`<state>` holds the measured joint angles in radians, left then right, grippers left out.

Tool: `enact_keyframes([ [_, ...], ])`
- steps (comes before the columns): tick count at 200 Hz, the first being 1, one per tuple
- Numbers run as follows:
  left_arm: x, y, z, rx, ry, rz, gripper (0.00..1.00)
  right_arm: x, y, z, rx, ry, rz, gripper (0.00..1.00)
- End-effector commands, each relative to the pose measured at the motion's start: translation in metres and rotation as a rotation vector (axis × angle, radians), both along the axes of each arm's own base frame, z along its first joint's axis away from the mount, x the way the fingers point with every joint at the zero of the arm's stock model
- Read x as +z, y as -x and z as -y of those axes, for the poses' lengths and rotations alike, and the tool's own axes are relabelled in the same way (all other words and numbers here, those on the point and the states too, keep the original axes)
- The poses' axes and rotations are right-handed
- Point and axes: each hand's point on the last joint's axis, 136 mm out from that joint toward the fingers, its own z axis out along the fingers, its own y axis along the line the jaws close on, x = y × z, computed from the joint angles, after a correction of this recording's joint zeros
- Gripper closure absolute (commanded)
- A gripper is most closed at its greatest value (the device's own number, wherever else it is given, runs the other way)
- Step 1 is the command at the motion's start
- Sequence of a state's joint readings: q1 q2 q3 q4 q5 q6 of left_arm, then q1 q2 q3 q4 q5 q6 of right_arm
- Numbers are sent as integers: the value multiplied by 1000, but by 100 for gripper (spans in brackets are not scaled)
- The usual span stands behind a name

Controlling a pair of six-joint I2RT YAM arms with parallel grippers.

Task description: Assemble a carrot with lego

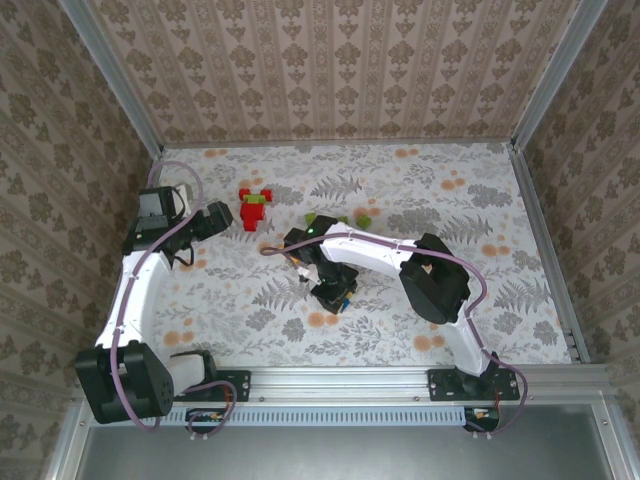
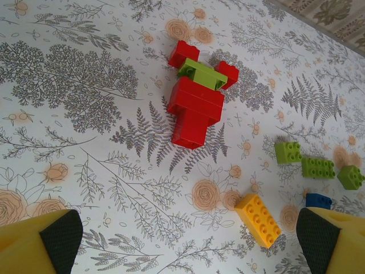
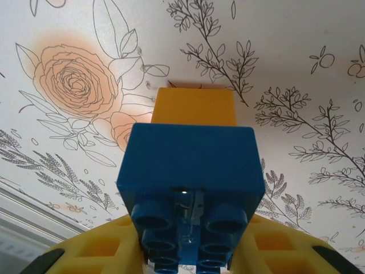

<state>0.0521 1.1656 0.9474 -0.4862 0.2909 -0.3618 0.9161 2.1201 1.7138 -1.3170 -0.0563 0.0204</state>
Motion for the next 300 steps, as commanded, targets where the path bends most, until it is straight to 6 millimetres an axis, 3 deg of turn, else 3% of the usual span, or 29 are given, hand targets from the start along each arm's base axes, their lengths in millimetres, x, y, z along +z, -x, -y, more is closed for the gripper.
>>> enact_keyframes([
  [1, 7, -2, 3, -29, -9, 19, 0, 10, 3, 10, 26, 29, -1, 64],
  [85, 7, -3, 3, -27, -9, 18, 0, 20, -11, -7, 26, -66, 56, 47],
  [120, 8, -3, 3, -27, -9, 18, 0, 45, -20, -30, 36, -217, 114, 31],
  [140, 7, -3, 3, -28, -10, 18, 0, 64, -30, -45, 52, -291, 164, 27],
  [160, 7, -3, 3, -27, -9, 17, 0, 71, -45, -58, 61, -312, 194, 26],
  [212, 7, -2, 3, -28, -10, 17, 0, 46, -103, -95, 60, -341, 232, 24],
  [247, 7, -2, 3, -26, -13, 16, 0, 25, -141, -108, 2, -391, 233, 22],
  [300, 7, -2, 1, -18, -19, 14, 0, 2, -165, -120, -39, -450, 245, 22],
])
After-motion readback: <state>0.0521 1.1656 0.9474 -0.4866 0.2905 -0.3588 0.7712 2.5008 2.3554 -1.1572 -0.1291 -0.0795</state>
